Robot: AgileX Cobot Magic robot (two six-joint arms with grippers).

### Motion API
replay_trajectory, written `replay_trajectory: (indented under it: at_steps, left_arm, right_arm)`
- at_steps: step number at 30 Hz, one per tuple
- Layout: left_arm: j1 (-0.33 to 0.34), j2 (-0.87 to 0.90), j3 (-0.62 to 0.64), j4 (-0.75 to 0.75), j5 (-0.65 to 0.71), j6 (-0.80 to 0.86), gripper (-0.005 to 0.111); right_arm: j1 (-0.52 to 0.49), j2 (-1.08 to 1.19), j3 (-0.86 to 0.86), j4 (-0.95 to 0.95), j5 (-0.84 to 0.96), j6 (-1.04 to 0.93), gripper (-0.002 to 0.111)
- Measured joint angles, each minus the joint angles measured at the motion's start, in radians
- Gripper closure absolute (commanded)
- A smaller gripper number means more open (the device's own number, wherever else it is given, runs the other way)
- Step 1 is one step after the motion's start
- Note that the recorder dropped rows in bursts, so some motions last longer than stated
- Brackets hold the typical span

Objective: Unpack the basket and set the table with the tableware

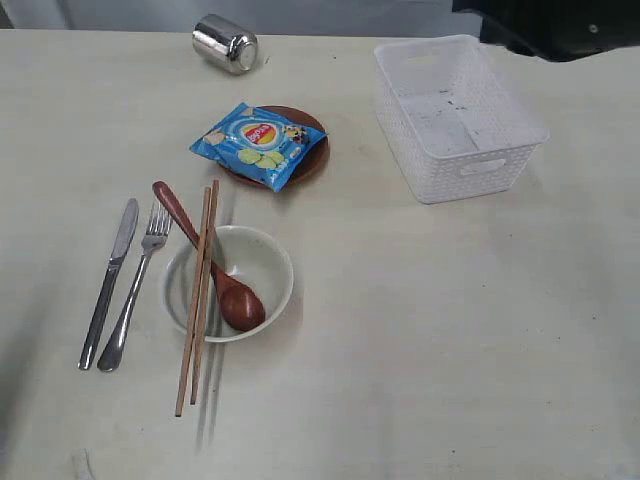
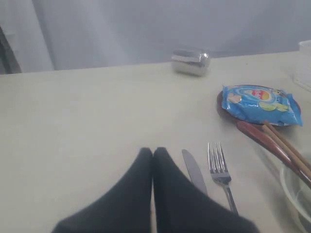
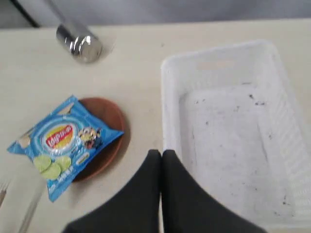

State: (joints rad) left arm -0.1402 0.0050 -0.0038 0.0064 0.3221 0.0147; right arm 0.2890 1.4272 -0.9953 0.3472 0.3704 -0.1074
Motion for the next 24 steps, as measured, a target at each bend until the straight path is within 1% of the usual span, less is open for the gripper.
replay_trajectory:
  at_steps: [3, 6, 15, 24]
  left_arm:
    - [0.000, 0.000, 0.000, 0.000, 0.000, 0.000, 0.107]
    - [0.000, 0.000, 0.000, 0.000, 0.000, 0.000, 0.107]
    - [0.000, 0.000, 0.000, 0.000, 0.000, 0.000, 0.107]
    - [0.000, 0.000, 0.000, 0.000, 0.000, 0.000, 0.107]
  right_arm:
    - [-0.001, 0.111, -0.136, -0.003, 0.125, -0.028, 0.109]
    - [-0.001, 0.172, -0.189, -0.004, 0.162, -0.031, 0.109]
    - [-0.001, 0.274, -0.199, -0.004, 0.199, -0.067, 0.109]
    - [-0.001, 0.278, -0.199, -0.005, 0.188, -0.084, 0.109]
